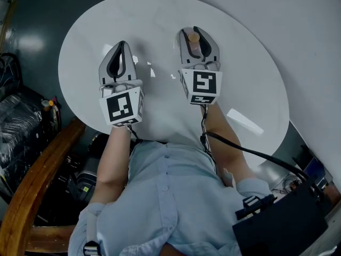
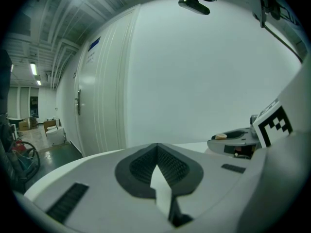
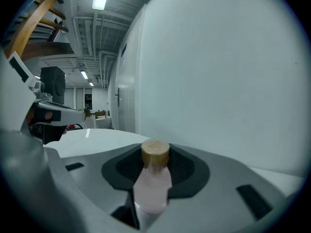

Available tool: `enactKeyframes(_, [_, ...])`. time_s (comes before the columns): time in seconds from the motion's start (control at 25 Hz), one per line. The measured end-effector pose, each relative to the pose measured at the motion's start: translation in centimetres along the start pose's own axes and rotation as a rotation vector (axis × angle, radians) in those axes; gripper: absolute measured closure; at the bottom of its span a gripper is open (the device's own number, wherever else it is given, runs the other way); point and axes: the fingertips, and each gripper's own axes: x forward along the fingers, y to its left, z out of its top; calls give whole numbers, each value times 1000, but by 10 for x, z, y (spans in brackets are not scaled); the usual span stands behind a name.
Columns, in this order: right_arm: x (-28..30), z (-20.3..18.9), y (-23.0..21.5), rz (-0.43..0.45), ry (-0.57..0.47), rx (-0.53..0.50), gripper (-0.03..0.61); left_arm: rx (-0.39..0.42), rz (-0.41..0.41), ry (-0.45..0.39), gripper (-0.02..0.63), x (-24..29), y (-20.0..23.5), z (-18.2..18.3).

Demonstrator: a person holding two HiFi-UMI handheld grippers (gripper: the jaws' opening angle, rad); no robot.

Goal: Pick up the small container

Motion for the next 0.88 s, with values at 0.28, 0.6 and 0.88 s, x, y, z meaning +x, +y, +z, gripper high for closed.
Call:
enactKeyframes(0.28, [2,-2,1,-8,4,-10,451,2,0,0,615,0,1,-1])
enactKeyframes(0.6, [2,1,4,-8,-10,-2,454,2,5,5,615,-2,5,-2])
enactKeyframes(0.88, [1,2,3,-19,-17,11,462,6,6,6,614,-2,6,-2])
